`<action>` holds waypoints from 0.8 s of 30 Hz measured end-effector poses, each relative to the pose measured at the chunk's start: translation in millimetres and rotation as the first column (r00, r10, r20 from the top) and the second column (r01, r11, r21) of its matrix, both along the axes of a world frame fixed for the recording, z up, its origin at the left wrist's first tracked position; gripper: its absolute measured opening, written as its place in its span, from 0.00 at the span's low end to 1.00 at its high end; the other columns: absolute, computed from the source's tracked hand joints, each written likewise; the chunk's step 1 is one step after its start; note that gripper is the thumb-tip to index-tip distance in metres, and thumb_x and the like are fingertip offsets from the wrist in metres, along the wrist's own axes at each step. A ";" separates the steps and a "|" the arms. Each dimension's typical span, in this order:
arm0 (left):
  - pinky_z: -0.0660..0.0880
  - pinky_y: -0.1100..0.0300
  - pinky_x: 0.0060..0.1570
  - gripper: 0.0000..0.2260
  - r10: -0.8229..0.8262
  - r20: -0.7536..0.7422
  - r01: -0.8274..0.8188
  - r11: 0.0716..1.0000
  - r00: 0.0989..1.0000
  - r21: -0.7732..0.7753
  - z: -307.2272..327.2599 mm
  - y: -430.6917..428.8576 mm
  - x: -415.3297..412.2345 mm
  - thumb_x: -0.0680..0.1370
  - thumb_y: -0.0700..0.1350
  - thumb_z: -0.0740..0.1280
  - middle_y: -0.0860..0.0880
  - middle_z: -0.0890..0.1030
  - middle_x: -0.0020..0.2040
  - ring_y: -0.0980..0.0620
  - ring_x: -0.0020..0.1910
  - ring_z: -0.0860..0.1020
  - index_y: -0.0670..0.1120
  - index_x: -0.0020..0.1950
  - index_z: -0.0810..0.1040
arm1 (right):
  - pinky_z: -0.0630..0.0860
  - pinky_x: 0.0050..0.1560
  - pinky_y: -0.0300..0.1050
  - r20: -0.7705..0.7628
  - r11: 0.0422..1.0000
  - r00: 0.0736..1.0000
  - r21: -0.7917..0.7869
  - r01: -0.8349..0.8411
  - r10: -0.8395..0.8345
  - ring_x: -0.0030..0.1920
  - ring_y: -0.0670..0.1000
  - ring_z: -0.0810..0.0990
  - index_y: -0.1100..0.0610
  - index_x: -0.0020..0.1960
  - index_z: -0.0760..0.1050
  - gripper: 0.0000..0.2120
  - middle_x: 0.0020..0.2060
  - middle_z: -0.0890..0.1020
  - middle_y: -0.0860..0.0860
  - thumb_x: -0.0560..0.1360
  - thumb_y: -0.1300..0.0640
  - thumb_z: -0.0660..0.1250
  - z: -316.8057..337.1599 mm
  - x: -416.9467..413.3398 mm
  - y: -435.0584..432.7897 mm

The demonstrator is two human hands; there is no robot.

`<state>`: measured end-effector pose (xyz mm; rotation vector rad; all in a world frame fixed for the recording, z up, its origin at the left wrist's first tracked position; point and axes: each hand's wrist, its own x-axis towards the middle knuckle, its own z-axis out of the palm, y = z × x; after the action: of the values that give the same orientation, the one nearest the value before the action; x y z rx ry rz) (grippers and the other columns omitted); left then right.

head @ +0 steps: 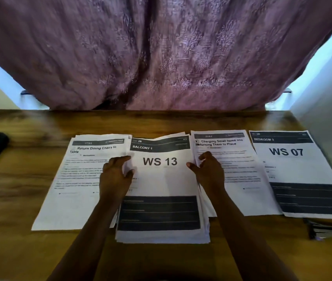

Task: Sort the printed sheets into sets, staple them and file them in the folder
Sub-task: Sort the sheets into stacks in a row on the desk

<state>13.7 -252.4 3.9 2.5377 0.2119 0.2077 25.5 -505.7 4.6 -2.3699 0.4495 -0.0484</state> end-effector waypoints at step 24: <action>0.76 0.58 0.53 0.33 -0.363 0.010 0.265 0.661 0.932 -0.702 31.7 -107.1 33.5 0.75 0.44 0.71 0.48 0.73 0.69 0.49 0.62 0.75 0.52 0.75 0.58 | 0.77 0.53 0.49 -0.013 0.809 0.960 0.535 0.244 -0.281 0.49 0.55 0.81 0.60 0.58 0.77 0.12 0.51 0.81 0.55 0.78 0.55 0.65 67.1 -7.1 -96.2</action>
<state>47.2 -359.5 35.6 1.7768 -0.1012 -0.1629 18.4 -601.9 71.7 -1.7395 0.6634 -0.1148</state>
